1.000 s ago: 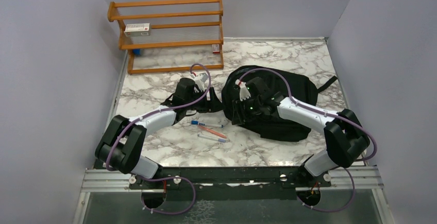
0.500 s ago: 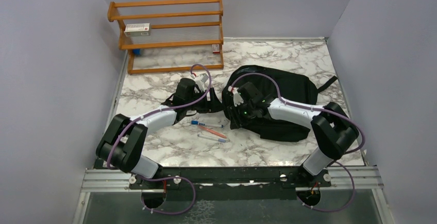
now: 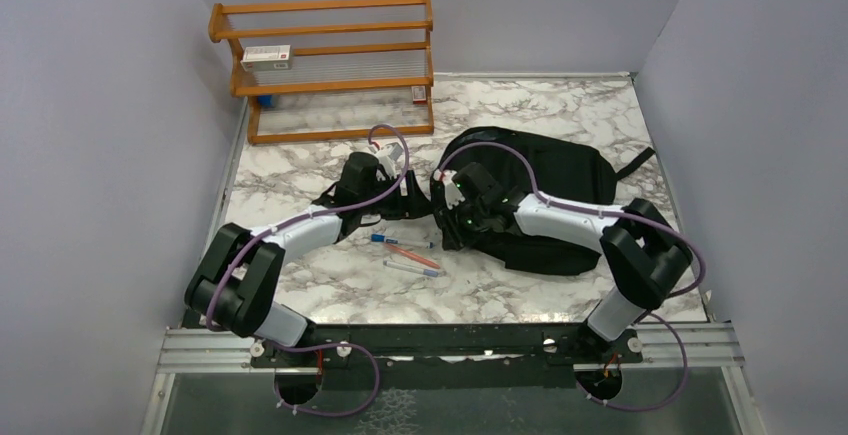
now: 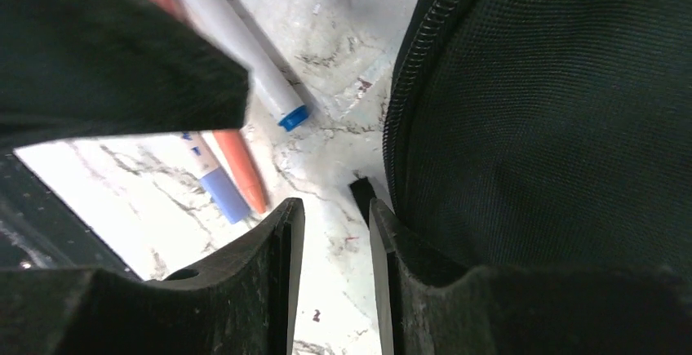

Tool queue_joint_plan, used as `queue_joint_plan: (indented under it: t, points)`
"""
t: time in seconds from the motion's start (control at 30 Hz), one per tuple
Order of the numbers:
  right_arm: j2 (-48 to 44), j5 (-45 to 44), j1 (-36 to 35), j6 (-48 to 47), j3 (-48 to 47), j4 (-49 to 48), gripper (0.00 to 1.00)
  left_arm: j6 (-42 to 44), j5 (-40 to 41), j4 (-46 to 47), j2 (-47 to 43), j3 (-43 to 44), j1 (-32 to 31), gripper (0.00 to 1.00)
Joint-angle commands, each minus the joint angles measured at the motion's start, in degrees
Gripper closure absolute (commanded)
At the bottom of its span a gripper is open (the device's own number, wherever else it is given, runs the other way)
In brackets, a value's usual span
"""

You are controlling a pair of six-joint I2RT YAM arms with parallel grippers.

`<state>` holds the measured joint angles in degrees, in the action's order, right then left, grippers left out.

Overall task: Pack the student bag
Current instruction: Zip the student bag at the center of the board.

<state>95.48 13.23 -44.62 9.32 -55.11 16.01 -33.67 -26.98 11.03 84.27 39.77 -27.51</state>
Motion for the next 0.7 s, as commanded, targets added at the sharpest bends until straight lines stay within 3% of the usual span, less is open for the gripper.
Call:
queue_joint_plan:
  t: [0.0, 0.17, 0.33, 0.4, 0.67]
  points:
    - [-8.12, 3.1, -0.2, 0.01, 0.71, -2.75, 0.61, -0.19, 1.76, 1.68, -3.95, -1.31, 0.09, 0.27]
    - [-19.48, -0.17, -0.2, 5.82, 4.74, -3.49, 0.59, 1.3, -2.99, 5.02, -6.23, -2.0, -0.2, 0.25]
    - [-25.44, -21.51, -0.12, 15.75, 5.75, 7.08, 0.51, 6.13, -3.78, 2.89, -6.13, -0.67, -6.32, 0.24]
    - [-26.95, -25.66, 0.24, 19.53, 6.34, 11.37, 0.45, 6.67, -2.46, 2.54, -5.41, -0.66, -8.6, 0.24]
    - [-31.63, -25.95, 1.87, 25.34, 12.04, 15.79, 0.41, 9.76, 0.36, 2.26, -0.79, 0.35, -10.76, 0.22]
